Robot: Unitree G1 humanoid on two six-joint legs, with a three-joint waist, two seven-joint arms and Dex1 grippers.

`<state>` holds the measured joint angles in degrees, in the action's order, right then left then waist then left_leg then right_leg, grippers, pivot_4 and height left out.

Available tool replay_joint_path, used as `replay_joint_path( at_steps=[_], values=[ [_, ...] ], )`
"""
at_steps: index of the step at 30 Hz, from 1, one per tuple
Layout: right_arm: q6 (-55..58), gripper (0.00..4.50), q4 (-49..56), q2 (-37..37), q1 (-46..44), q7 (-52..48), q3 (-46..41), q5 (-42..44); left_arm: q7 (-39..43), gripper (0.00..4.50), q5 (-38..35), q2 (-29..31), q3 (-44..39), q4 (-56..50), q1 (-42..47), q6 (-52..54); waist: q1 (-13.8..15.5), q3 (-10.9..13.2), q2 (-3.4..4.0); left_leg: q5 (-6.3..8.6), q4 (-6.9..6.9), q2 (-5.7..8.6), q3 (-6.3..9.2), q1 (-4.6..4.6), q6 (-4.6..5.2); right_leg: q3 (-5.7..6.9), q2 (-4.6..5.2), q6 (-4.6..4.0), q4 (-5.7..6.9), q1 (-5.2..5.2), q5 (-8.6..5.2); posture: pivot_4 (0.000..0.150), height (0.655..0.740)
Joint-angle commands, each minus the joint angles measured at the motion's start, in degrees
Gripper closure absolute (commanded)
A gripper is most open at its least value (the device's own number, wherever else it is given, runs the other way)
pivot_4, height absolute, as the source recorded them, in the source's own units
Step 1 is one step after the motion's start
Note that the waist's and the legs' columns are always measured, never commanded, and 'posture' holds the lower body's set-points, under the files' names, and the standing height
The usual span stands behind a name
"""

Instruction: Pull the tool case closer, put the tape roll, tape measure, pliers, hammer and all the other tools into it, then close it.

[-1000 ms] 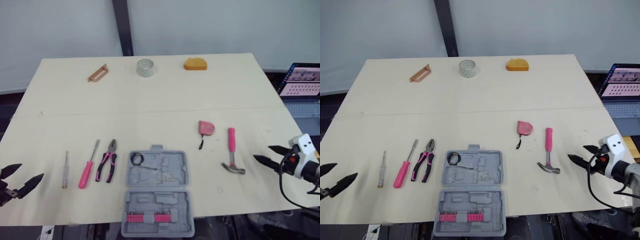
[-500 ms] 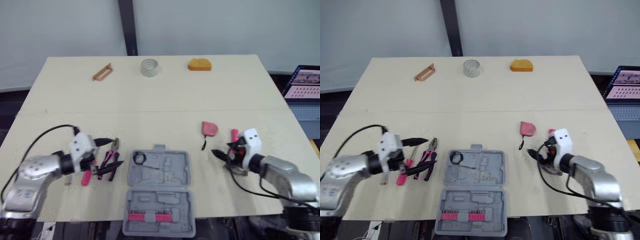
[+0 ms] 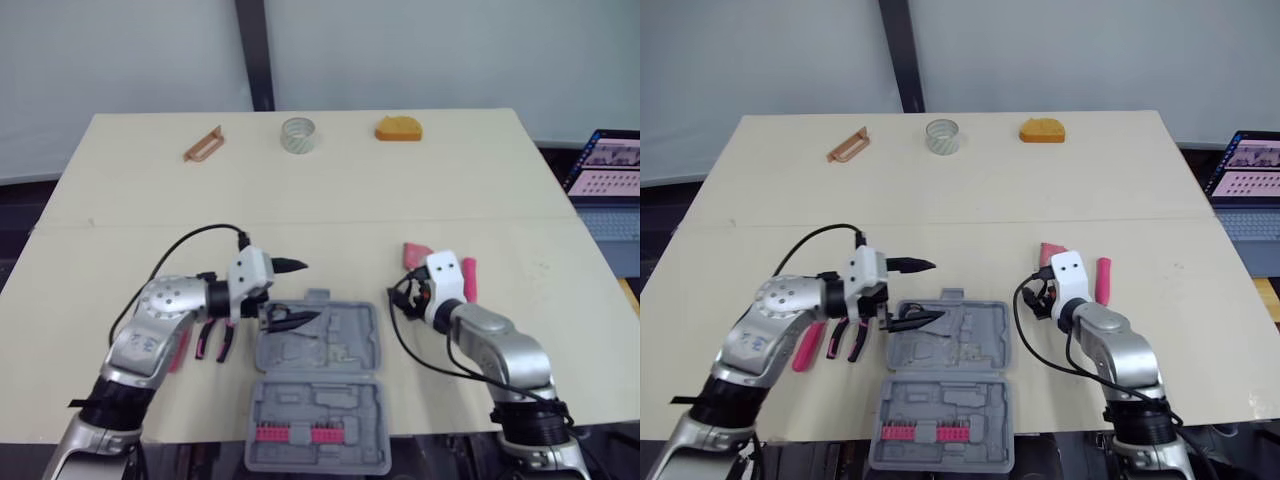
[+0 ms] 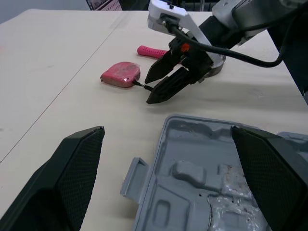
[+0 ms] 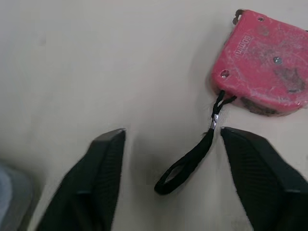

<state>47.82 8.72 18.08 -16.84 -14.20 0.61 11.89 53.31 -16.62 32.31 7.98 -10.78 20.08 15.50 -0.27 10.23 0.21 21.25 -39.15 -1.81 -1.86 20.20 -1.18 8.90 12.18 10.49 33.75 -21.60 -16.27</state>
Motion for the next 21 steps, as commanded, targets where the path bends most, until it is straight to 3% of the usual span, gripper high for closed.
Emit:
replay_joint_path(
  at_steps=[1,13,16,20,21],
  values=[
    [-1.8,1.32,-0.7,-0.2,-0.4,1.1,-0.4,-1.4,-0.2,0.00,0.3,-0.1,0.1,-1.7,0.5,-0.5,0.0,0.0,0.00,0.00,0.02,0.00,0.00,0.00,0.00,0.00,0.00,0.00,0.00,-0.01,0.00,0.150,0.7400],
    [-4.6,1.32,-6.3,-1.6,-1.7,1.2,-0.8,-2.9,-1.0,0.00,0.7,-0.3,0.4,-3.7,-0.4,0.2,-0.1,0.0,-0.02,0.00,0.00,0.00,0.00,-0.01,0.00,-0.01,0.00,0.00,0.00,0.00,0.00,0.150,0.7400],
    [-4.2,2.23,-6.7,-1.9,-1.6,1.6,-1.1,-3.1,-1.2,0.00,0.8,-0.4,0.4,-4.0,-0.4,0.3,-0.1,0.0,-0.02,0.00,0.00,0.00,0.00,-0.01,0.00,-0.01,0.00,0.00,0.00,0.01,0.00,0.150,0.7400],
    [-3.3,4.20,-7.3,-2.0,-1.4,2.4,-1.8,-3.7,-1.4,0.00,1.0,-0.6,0.4,-4.2,-0.3,0.3,-0.1,0.0,-0.02,0.00,0.00,0.00,0.00,-0.02,0.00,-0.01,0.00,0.00,0.01,0.01,0.00,0.150,0.7400],
    [-3.1,4.42,-7.4,-2.1,-1.3,2.8,-2.1,-3.8,-1.4,0.00,1.0,-0.6,0.4,-4.1,-0.2,0.1,-0.1,0.0,-0.03,0.00,0.00,0.00,0.00,-0.02,0.00,-0.01,0.00,0.00,0.01,0.01,0.00,0.150,0.7400]
  ],
)
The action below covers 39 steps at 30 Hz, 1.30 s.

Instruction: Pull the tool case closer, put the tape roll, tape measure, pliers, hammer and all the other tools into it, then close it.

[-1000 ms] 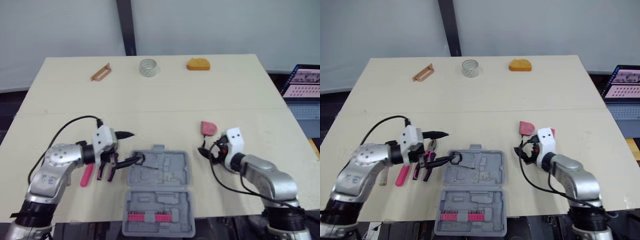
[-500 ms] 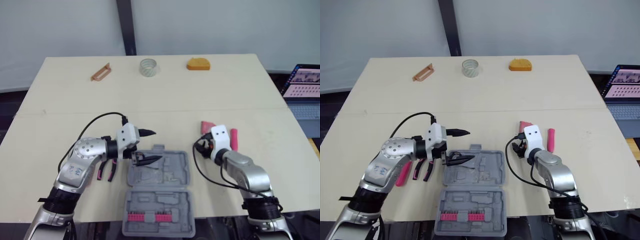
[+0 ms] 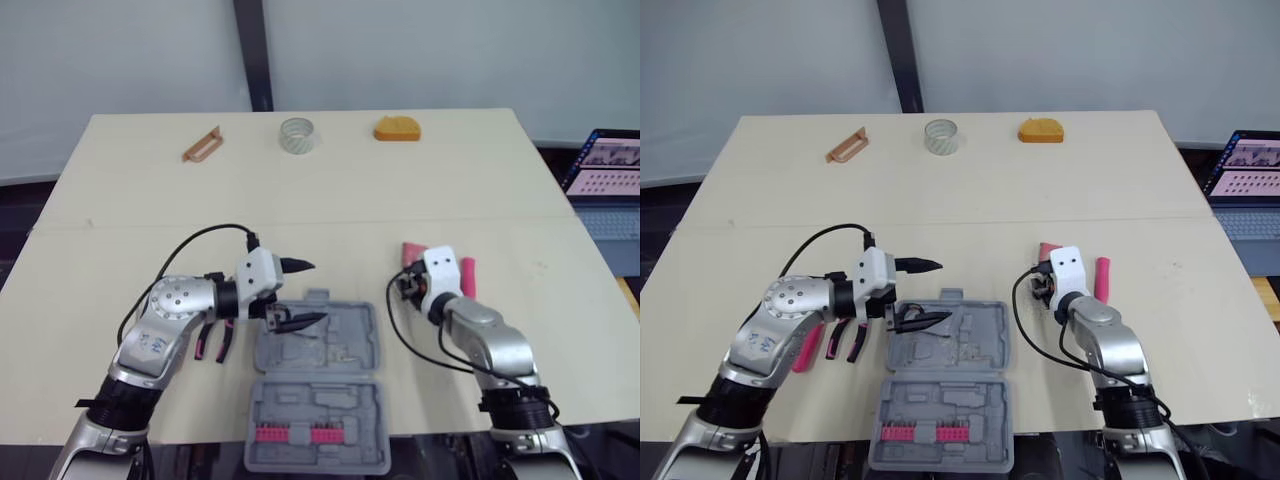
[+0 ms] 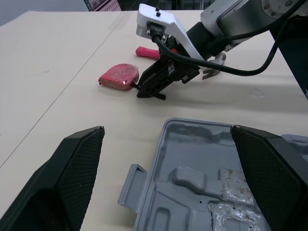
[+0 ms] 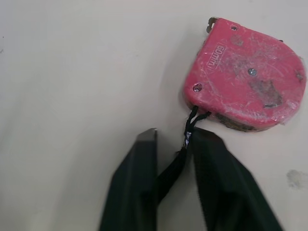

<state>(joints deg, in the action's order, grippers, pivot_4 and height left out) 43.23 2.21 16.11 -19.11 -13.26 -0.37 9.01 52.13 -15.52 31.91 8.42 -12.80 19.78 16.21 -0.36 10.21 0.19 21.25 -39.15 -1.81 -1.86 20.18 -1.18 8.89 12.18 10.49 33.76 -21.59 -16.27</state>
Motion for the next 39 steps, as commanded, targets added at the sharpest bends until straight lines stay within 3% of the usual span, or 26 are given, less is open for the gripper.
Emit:
replay_joint_path(
  at_steps=[1,19,39],
  values=[
    [1.6,4.42,-0.8,0.0,1.1,1.8,-1.4,-0.8,-0.1,0.00,-0.2,-0.2,-0.1,-2.0,0.1,-0.7,0.1,0.0,-0.04,0.00,0.00,0.00,0.00,0.00,0.00,0.00,0.00,0.00,0.00,0.01,0.00,0.150,0.7400],
    [14.9,4.42,26.1,7.7,19.8,-7.9,-2.8,10.2,9.2,0.00,1.1,3.9,2.8,2.1,0.1,-5.5,0.3,0.0,-0.07,0.01,0.00,0.01,0.03,0.02,0.01,0.01,0.00,0.00,-0.04,0.02,0.00,0.150,0.7400],
    [25.8,4.42,39.2,8.8,32.5,-7.9,-3.2,18.5,11.8,0.00,1.0,5.6,3.6,-0.4,-2.7,-5.0,0.5,0.0,-0.08,0.01,0.01,0.00,0.04,0.02,0.01,0.00,0.00,0.00,-0.05,0.03,0.00,0.150,0.7400]
  ],
)
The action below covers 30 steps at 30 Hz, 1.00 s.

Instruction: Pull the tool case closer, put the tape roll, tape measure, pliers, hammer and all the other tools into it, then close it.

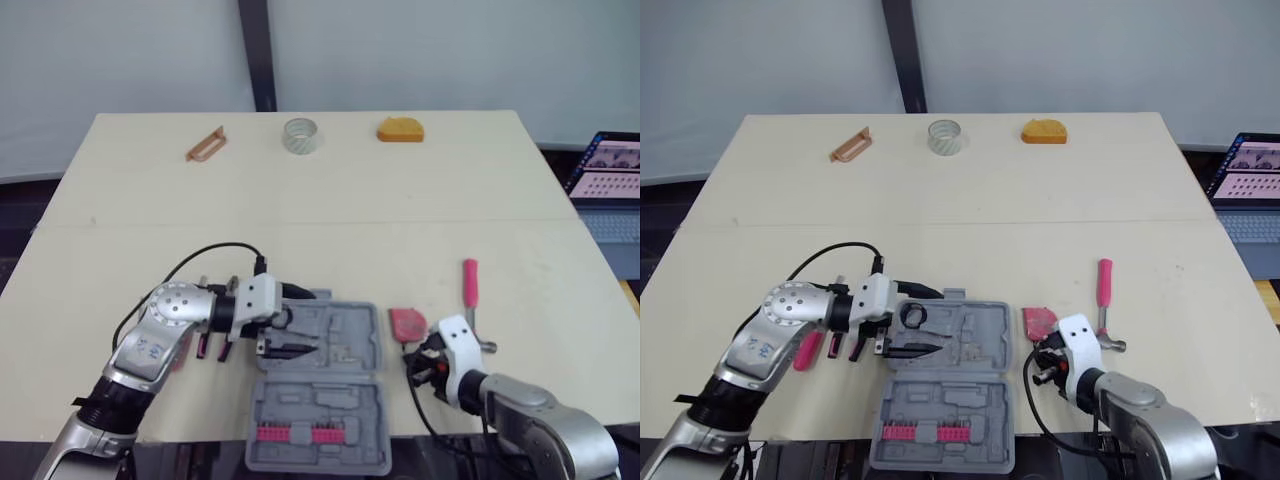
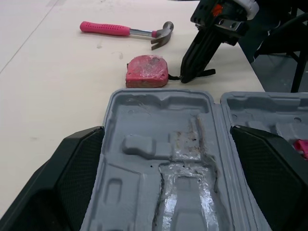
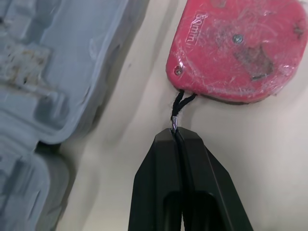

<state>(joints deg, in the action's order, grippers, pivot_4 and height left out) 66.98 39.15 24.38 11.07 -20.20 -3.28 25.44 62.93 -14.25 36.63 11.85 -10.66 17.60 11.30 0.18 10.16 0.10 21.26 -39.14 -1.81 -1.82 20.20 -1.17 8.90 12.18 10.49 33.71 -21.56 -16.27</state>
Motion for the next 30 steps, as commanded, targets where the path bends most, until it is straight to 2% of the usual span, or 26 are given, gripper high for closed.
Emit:
replay_joint_path(
  at_steps=[1,17,25,29,30],
  values=[
    [2.6,4.42,2.8,0.4,3.0,-1.0,-0.5,2.7,1.3,0.00,-0.5,1.2,0.3,-3.0,-0.9,0.2,0.0,0.0,0.00,0.00,0.00,0.00,0.00,0.00,0.00,0.00,0.00,0.00,0.00,0.00,0.00,0.150,0.7400],
    [4.0,4.42,7.8,4.5,12.9,-2.4,-3.4,9.4,4.1,0.00,-0.8,4.5,1.4,-6.7,-4.0,2.1,1.2,0.0,-0.01,0.00,0.00,0.00,-0.01,0.00,0.01,-0.02,0.00,0.00,-0.03,0.00,0.00,0.150,0.7400],
    [3.6,4.42,7.8,4.5,12.9,-1.9,-2.7,10.8,4.3,0.00,-0.7,4.8,1.4,-7.3,-4.6,2.2,1.2,0.0,-0.01,0.00,0.00,0.00,-0.01,0.00,0.01,-0.02,0.00,-0.01,-0.02,0.00,0.00,0.150,0.7400],
    [2.8,4.42,7.3,6.7,11.7,-3.5,-3.2,11.2,4.2,0.00,-0.6,4.6,1.3,-7.1,-4.5,1.9,1.2,0.0,-0.01,0.00,0.00,0.00,-0.01,0.00,0.01,-0.02,0.00,-0.01,-0.02,0.00,0.00,0.150,0.7400],
    [3.1,4.20,7.3,7.6,11.4,-4.3,-3.7,11.9,4.1,0.00,-0.6,4.5,1.3,-7.1,-4.5,1.7,1.2,0.0,-0.01,0.00,0.00,0.00,-0.01,0.00,0.01,-0.02,0.00,-0.01,-0.03,0.00,0.00,0.150,0.7400]
  ],
)
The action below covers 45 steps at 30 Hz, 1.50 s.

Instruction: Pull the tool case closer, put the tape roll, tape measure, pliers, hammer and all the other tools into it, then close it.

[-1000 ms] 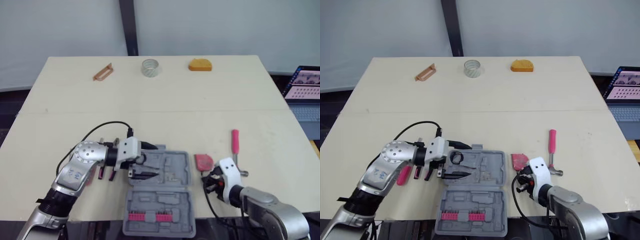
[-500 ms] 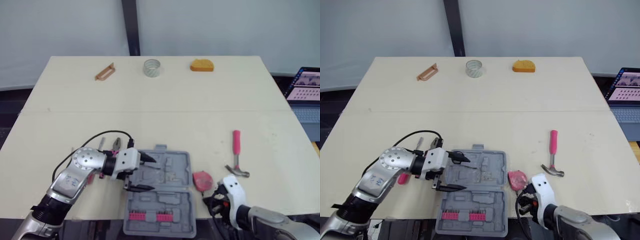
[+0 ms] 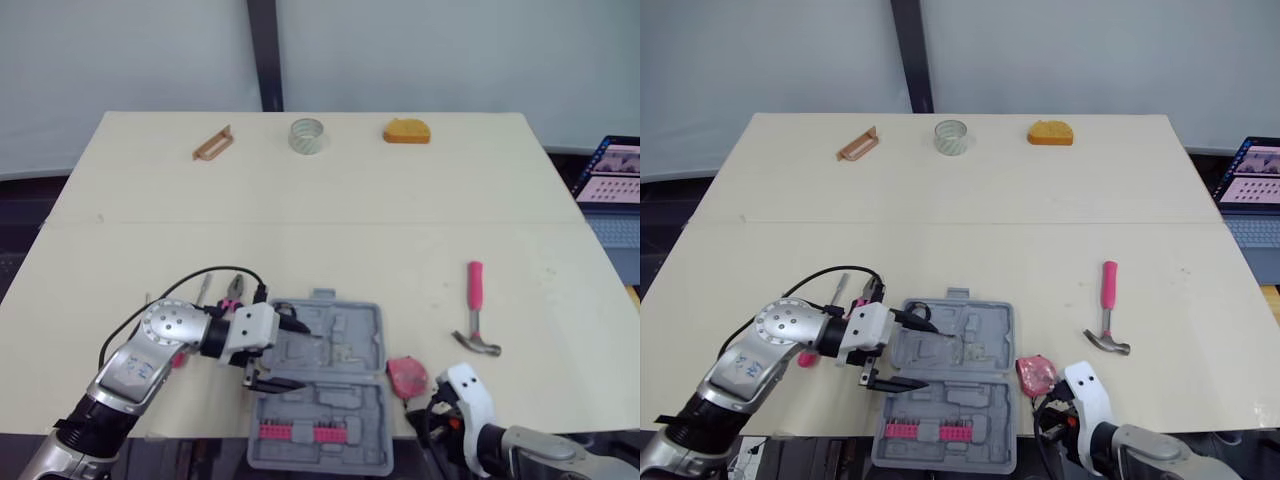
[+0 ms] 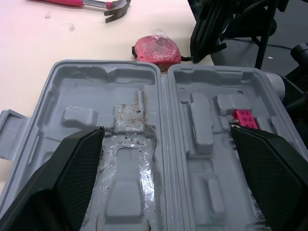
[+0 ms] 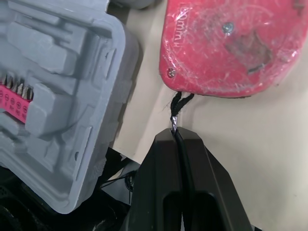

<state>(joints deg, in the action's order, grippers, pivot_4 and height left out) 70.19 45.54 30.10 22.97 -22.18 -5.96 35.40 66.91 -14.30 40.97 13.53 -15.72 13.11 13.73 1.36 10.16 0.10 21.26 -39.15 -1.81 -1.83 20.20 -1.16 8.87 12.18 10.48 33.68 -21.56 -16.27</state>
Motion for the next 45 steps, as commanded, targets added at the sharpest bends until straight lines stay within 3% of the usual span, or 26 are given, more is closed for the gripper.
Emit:
replay_joint_path(
  at_steps=[1,4,9,14,20,26,45],
  values=[
    [0.3,3.92,1.1,2.7,-0.8,-3.3,-1.7,2.9,0.1,0.00,-0.6,0.1,-0.4,-1.9,0.1,-0.8,0.0,0.0,0.00,0.00,0.00,0.00,0.00,0.00,0.00,0.00,0.00,0.00,0.00,0.00,0.00,0.150,0.7400],
    [1.4,2.71,1.8,6.5,-1.1,-6.5,-3.8,5.8,0.0,0.00,-0.6,-0.2,-0.3,-1.8,0.3,-1.0,0.0,0.0,0.00,0.00,0.00,0.00,0.00,0.00,0.00,0.00,0.00,0.00,-0.01,0.00,0.00,0.150,0.7400],
    [-7.4,0.02,1.5,19.2,-0.7,-19.2,-7.5,6.3,-0.4,0.00,-0.6,-1.4,-0.3,-1.4,0.9,-2.1,0.2,0.0,-0.02,0.01,-0.05,0.01,-0.01,0.01,0.02,0.00,0.00,-0.02,-0.07,0.06,0.02,0.150,0.7400],
    [-43.5,0.02,-12.8,30.0,-7.0,-36.2,1.1,-13.2,-0.8,0.00,1.2,-2.6,0.3,-0.8,0.2,-7.0,-0.1,0.0,-0.08,0.01,-0.07,0.01,-0.04,-0.02,0.02,-0.03,0.00,-0.02,-0.08,0.08,0.03,0.150,0.7400],
    [-68.6,0.02,-32.8,26.3,-22.0,-47.5,12.1,-22.3,-1.0,0.00,3.0,-3.3,1.4,0.1,-1.5,-13.3,-0.1,0.0,-0.14,0.00,-0.04,0.01,-0.03,0.02,0.02,0.06,0.00,-0.01,-0.17,0.08,0.04,0.150,0.7400],
    [-75.7,0.02,-43.4,21.4,-30.8,-52.0,18.7,-26.2,-2.5,0.00,4.8,-3.9,1.8,0.1,-2.7,-15.6,0.0,0.0,-0.15,-0.01,-0.10,0.00,-0.03,0.01,0.04,0.07,0.00,-0.03,-0.17,0.11,0.10,0.150,0.7400],
    [-83.4,0.02,-50.7,18.0,-32.9,-52.4,22.2,-32.3,-4.5,0.00,5.9,-4.2,2.3,0.0,-3.6,-15.9,0.0,0.0,-0.14,-0.01,-0.13,0.00,-0.04,0.02,0.03,0.08,0.00,-0.02,-0.14,0.10,0.11,0.150,0.7400]
  ],
)
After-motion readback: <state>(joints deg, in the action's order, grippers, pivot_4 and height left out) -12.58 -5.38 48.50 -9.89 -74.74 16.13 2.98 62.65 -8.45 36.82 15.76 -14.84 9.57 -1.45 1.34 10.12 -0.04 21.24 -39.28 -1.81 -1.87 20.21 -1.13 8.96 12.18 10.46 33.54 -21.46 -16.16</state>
